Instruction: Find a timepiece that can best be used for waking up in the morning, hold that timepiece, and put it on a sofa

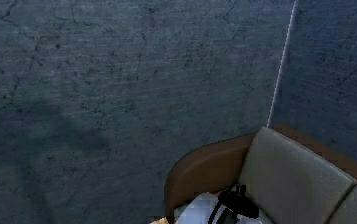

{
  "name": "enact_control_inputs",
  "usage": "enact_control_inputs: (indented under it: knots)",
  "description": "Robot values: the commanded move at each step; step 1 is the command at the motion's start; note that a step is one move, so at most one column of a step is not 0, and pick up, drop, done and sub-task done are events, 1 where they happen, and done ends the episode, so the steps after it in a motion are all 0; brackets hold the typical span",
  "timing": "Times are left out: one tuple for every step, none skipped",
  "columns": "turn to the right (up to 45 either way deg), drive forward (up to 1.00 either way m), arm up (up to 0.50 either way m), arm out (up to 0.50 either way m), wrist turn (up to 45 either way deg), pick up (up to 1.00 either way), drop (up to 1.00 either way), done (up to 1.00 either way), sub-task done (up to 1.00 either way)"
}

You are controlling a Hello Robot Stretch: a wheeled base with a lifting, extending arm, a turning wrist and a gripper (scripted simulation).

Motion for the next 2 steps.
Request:
enact_control_inputs:
  knots:
    - [0.0, 0.0, 0.0, 0.34, 0.0, 0.0, 0.0, 0.0, 0.0]
    - [0.0, 0.0, 0.0, 0.0, 39.0, 0.0, 0.0, 0.0, 0.0]
